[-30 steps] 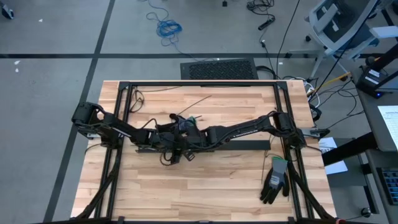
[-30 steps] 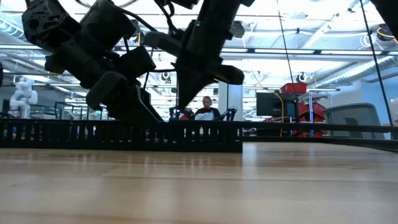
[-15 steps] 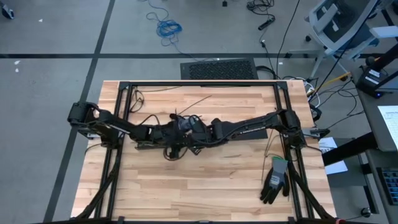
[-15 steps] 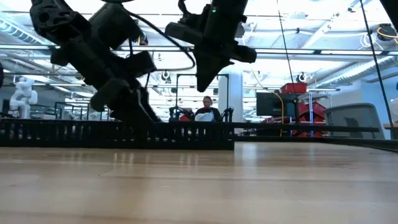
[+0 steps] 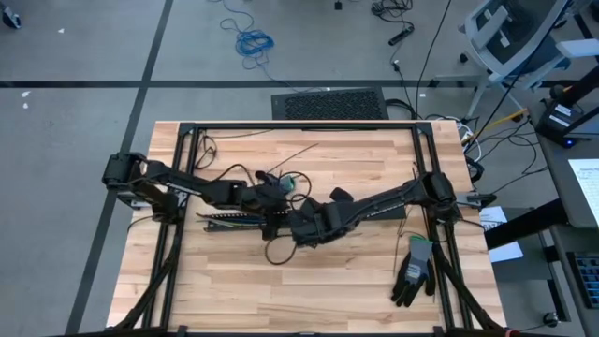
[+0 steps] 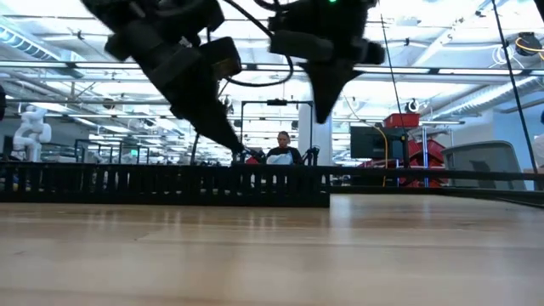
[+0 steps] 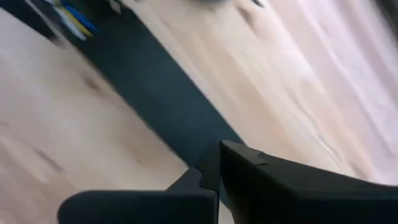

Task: Ziptie cables
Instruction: Close the black cable duct lid

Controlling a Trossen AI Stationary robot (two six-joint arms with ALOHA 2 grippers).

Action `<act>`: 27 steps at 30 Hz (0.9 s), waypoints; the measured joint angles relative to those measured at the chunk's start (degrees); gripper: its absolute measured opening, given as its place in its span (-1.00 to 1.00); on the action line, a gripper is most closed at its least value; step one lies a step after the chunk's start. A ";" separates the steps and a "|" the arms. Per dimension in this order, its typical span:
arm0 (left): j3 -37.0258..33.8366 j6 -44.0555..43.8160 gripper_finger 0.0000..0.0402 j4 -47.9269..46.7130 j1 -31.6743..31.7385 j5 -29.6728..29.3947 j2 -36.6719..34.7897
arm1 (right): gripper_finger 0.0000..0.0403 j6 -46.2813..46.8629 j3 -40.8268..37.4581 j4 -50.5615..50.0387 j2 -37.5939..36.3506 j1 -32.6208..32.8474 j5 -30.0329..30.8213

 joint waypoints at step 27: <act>-3.88 -8.36 0.32 -27.51 0.39 3.09 -16.25 | -1.00 5.65 0.02 -12.00 -2.02 3.70 6.54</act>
